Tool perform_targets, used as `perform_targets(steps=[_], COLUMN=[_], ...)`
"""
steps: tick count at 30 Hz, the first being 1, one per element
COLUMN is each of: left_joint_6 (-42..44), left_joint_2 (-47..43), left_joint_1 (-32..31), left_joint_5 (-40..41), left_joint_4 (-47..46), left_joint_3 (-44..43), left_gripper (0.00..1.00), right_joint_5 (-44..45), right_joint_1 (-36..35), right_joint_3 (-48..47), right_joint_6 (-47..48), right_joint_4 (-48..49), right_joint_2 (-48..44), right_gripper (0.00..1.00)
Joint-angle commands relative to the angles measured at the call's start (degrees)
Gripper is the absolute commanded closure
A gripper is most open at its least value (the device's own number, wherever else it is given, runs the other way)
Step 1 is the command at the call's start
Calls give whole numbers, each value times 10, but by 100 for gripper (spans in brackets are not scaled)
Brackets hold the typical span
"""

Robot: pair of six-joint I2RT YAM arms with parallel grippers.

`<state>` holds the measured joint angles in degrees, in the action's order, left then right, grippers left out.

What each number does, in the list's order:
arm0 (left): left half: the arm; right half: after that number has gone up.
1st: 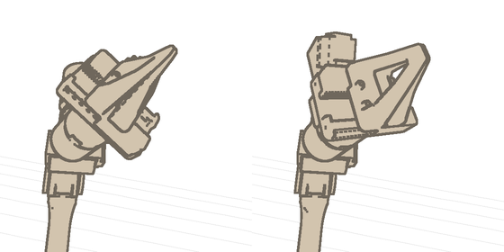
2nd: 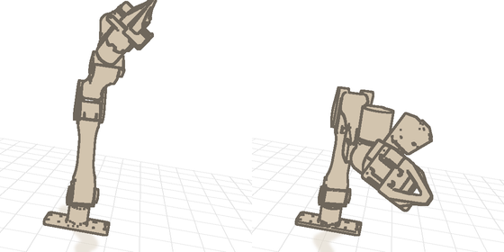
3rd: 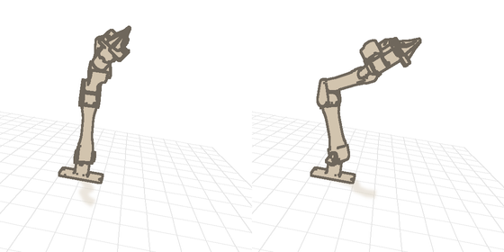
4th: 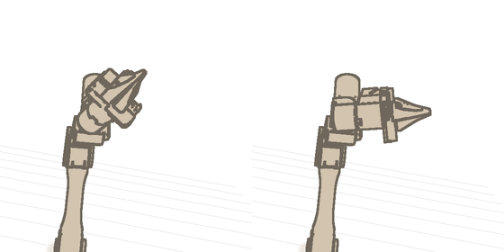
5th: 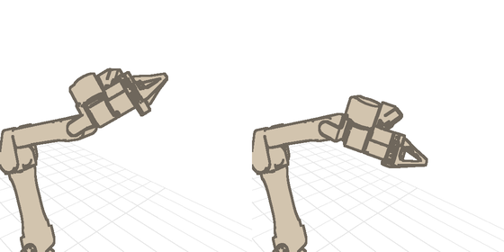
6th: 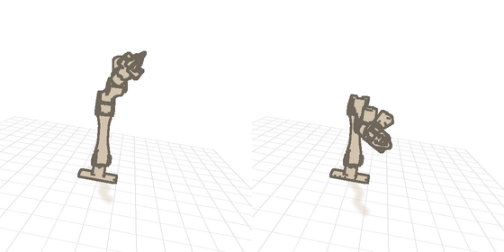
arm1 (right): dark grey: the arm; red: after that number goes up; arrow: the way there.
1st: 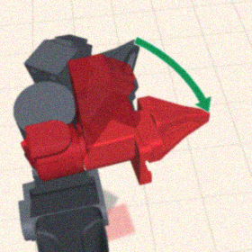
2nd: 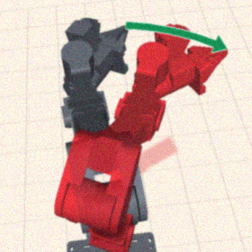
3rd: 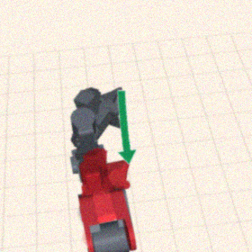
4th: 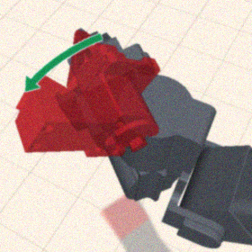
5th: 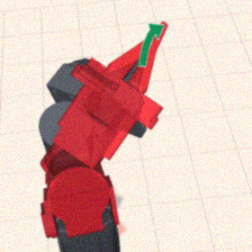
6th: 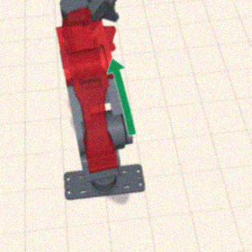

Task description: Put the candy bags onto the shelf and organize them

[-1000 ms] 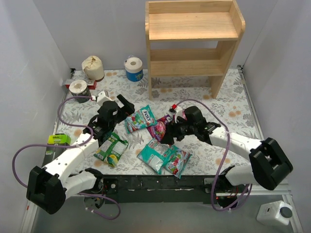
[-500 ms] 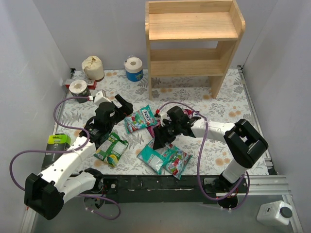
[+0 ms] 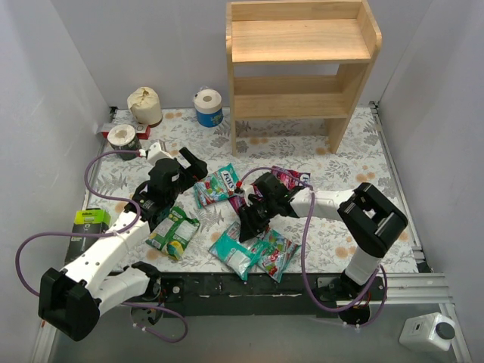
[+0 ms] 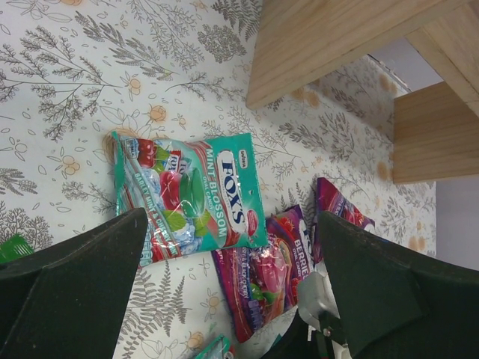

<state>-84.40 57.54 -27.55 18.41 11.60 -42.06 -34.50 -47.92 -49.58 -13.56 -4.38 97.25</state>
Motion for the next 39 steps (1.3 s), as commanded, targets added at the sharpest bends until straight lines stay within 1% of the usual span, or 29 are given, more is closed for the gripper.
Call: perform_targets(steps=[1, 4, 5, 10, 13, 14, 15, 17, 19, 22, 23, 25, 26, 28, 29, 34, 35, 38, 39], left_joint_6=[6, 8, 10, 13, 26, 40, 48, 66, 78, 91, 92, 90, 89, 89, 89, 89, 89, 91, 91], left_joint_2=[-10, -16, -17, -23, -20, -20, -22, -31, -40, -56, -59, -63, -64, -66, -67, -64, -64, -61, -62], left_joint_1=[-2, -2, -2, -2, -1, -1, -2, -2, -1, -1, -2, -2, -2, -1, -2, -1, -1, -1, -1], left_joint_5=[1, 4, 5, 5, -6, -7, -6, 0, 16, 44, 49, 55, 57, 59, 65, 71, 71, 70, 71], left_joint_4=[10, 24, 27, 55, 103, 115, 133, 145, 148, 142, 142, 141, 140, 135, 134, 134, 133, 133, 133], left_joint_3=[-13, -26, -30, -60, -98, -121, -132, -151, -153, -146, -145, -137, -135, -125, -122, -115, -114, -114, -114], left_gripper=[2, 2, 2, 2, 2, 2, 2, 2, 2, 2, 2, 2, 2, 2, 2, 2, 2, 2, 2], right_joint_5=[13, 31, 36, 43, 44, 43, 43, 42, 43, 26, 7, -8, -18, -27, -30, -28, -27, -29, -28], right_joint_1=[-7, -7, -7, -7, -6, -6, -5, 5, 19, 72, 104, 134, 160, 179, 195, 243, 250, 278, 285], right_joint_3=[-1, -6, -8, -3, -3, -5, -11, -26, -55, -102, -111, -153, -172, -212, -253, -334, -355, -376, -387], right_joint_6=[-4, -10, -11, -31, -45, -55, -62, -78, -88, -115, -124, -139, -140, -139, -139, -140, -142, -162, -169], right_joint_4=[-5, -5, -3, 16, 37, 39, 60, 68, 81, 96, 104, 117, 116, 105, 95, 93, 100, 130, 154], right_joint_2=[16, 24, 28, 12, -27, -54, -70, -114, -140, -180, -193, -202, -203, -198, -194, -183, -178, -171, -169], right_gripper=[54, 83, 98, 99, 99, 99, 99, 99, 99, 99, 99, 99, 99, 99, 99, 99, 99, 99, 99])
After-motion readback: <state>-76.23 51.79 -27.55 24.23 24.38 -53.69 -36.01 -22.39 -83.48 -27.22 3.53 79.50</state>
